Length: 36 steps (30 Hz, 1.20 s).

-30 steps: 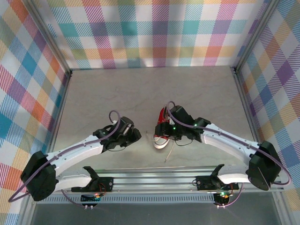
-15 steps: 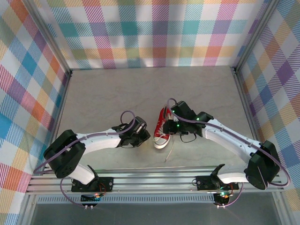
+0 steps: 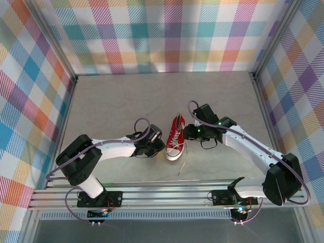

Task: Tie the shoes

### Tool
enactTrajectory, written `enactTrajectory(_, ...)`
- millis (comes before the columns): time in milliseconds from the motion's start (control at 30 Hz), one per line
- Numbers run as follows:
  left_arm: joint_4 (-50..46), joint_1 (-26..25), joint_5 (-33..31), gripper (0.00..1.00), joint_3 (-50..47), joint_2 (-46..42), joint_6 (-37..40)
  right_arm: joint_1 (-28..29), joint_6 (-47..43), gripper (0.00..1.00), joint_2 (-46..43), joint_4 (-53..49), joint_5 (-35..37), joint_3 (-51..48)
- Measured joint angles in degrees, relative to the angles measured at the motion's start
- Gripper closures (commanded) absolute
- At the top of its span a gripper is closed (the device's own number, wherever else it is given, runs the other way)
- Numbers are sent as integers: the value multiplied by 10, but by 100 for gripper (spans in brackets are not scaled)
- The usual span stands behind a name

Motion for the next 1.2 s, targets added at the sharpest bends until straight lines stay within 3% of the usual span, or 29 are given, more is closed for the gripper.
enactTrajectory(67, -9, 0, -3, 100, 11, -1, 10, -12, -4, 59, 0, 1, -6, 0)
enactTrajectory(300, -109, -2, -37, 100, 75, -39, 136, -51, -24, 64, 0, 3, -30, 0)
enactTrajectory(467, -134, -19, -46, 100, 128, -53, 271, -93, -30, 67, 2, 16, -63, 0)
enactTrajectory(833, -117, -27, 33, 100, 142, -35, 609, -147, -25, 72, 46, 65, -151, -6)
enactTrajectory(1000, -134, -27, 36, 100, 181, 9, 676, -158, -25, 74, 61, 78, -166, -6)
enactTrajectory(1200, -164, -27, 14, 100, 238, 64, 695, -167, -23, 81, 83, 91, -170, -6)
